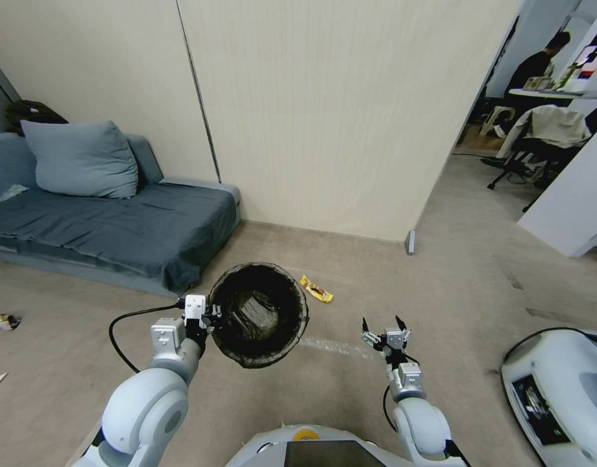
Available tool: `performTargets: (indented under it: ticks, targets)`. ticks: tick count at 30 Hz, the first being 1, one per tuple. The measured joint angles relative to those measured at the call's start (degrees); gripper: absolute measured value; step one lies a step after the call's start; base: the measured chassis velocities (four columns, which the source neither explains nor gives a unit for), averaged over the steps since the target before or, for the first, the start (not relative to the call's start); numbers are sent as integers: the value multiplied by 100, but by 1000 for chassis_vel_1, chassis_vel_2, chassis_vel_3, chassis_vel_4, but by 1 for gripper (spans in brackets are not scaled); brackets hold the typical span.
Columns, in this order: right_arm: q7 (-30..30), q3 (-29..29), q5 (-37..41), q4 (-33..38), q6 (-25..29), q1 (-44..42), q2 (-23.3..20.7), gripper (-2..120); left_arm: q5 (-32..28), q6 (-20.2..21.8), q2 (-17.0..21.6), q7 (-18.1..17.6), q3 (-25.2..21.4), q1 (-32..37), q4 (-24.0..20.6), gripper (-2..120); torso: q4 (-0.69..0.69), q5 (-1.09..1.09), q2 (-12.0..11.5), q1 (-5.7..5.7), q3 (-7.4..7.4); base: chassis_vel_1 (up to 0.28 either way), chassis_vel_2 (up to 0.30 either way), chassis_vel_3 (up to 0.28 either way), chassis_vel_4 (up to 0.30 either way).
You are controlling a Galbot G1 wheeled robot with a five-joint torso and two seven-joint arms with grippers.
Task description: Pick up the trash bin, then pick up the garbage from the floor and place it into the trash bin.
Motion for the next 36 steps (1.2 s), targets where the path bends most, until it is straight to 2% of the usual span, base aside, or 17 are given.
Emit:
performTargets:
  ticks: [16, 22, 24, 25, 26, 27, 28, 29, 31, 32, 34, 35, 36]
  targets:
    - [68, -15, 47, -26, 49, 16, 9, 100, 17, 0, -6, -2, 10, -30, 0, 1, -1, 1, 0, 0, 0, -117, 118, 120, -117]
    - [293, -32, 222, 164, -193, 38, -116, 100, 18, 0, 7, -3, 17, -100, 0, 1, 0, 0, 0, 0, 0, 0, 0, 0, 0]
    - [378, -65, 390, 289, -521, 81, -284, 100, 18, 0, 16, -3, 14, -101, 0, 1, 1, 0, 0, -1, 0, 0, 0, 0, 0]
    - [449, -91, 602, 402, -924, 177, -460, 100, 18, 0, 26, -1, 11, -112, 0, 1, -1, 0, 0, 0, 0, 0, 0, 0, 0]
    - [449, -91, 602, 402, -924, 177, -460, 100, 18, 0, 26, -1, 11, -112, 0, 1, -1, 0, 0, 0, 0, 0, 0, 0, 0]
    - [521, -97, 752, 454, -1182, 272, -583, 100, 16, 0, 34, -1, 11, -125, 0, 0, 1, 0, 0, 0, 0, 0, 0, 0, 0]
    - [601, -100, 1047, 528, -1664, 470, -791, 100, 12, 0, 41, -1, 18, -144, 1, 0, 0, 1, 0, 0, 0, 0, 0, 0, 0]
    - [601, -100, 1047, 528, -1664, 470, -791, 100, 12, 0, 41, -1, 18, -144, 1, 0, 0, 1, 0, 0, 0, 0, 0, 0, 0]
    - [650, -78, 1665, 588, -2381, 797, -1153, 100, 4, 0, 53, 2, 55, -185, 1, 0, 2, 1, 0, 0, 0, 0, 0, 0, 0]
    - [650, -78, 1665, 588, -2381, 797, -1153, 100, 4, 0, 53, 2, 55, -185, 1, 0, 2, 1, 0, 0, 0, 0, 0, 0, 0]
    - [661, -77, 2175, 523, -2894, 1072, -1597, 100, 2, 0, 78, 14, 98, -246, 27, 0, -2, 0, 0, 0, 0, 0, 0, 0, 0]
    - [661, -101, 2335, 458, -3047, 1176, -1769, 100, 2, 0, 78, 16, 99, -243, 28, 0, 0, 0, 0, 0, 0, 0, 0, 0, 0]
    - [661, -101, 2335, 458, -3047, 1176, -1769, 100, 2, 0, 78, 16, 99, -243, 28, 0, 0, 0, 0, 0, 0, 0, 0, 0, 0]
